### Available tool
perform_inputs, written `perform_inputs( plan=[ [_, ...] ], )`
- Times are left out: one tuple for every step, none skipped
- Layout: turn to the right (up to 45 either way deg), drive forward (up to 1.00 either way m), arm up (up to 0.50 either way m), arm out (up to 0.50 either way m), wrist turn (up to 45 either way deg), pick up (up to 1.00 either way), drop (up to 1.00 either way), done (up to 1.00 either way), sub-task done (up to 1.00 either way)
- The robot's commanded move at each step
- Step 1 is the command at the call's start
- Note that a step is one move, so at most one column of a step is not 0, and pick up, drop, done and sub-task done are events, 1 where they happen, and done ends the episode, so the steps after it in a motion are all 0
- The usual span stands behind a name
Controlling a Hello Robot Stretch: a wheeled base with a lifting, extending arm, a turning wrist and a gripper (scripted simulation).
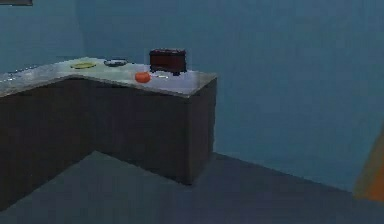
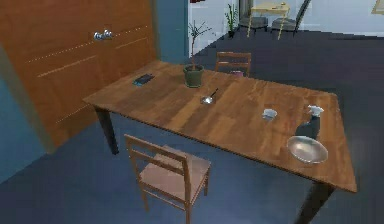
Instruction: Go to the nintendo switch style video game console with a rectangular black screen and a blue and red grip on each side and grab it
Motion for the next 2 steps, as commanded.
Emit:
perform_inputs(
  plan=[
    [12.0,0.00,0.00,0.00,0.0,0.00,0.00,0.00,0.00],
    [0.0,0.85,0.00,0.00,0.0,0.00,0.00,0.00,0.00]
  ],
)
